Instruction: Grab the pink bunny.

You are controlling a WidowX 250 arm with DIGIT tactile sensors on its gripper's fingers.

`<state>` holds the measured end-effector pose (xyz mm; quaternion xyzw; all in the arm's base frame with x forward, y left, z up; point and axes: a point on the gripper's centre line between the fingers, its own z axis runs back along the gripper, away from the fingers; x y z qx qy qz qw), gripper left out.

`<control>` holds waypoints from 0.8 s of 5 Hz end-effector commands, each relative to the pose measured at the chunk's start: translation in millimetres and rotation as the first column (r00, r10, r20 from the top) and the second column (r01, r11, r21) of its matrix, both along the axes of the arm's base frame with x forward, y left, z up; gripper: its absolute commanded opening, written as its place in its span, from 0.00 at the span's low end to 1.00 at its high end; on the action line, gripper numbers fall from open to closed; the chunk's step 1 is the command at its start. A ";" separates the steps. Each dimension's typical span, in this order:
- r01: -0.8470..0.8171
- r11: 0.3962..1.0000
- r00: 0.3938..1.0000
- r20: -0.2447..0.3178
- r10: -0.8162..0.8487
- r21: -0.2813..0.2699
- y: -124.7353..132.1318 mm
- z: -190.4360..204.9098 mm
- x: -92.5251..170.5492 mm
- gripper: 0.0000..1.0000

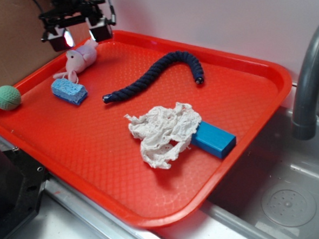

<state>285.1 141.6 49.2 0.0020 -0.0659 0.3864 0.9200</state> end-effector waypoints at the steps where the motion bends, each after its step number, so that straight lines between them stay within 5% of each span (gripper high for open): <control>1: 0.096 0.991 0.995 -0.004 -0.096 0.096 17.8 -6.1 13.2 1.00; 2: 0.199 0.970 0.980 -0.056 -0.193 0.138 13.8 -20.2 19.2 1.00; 3: 0.236 0.962 0.971 -0.063 -0.229 0.137 6.3 -24.5 17.5 0.00; 4: 0.268 0.957 0.963 -0.042 -0.265 0.108 1.5 -15.1 12.1 0.00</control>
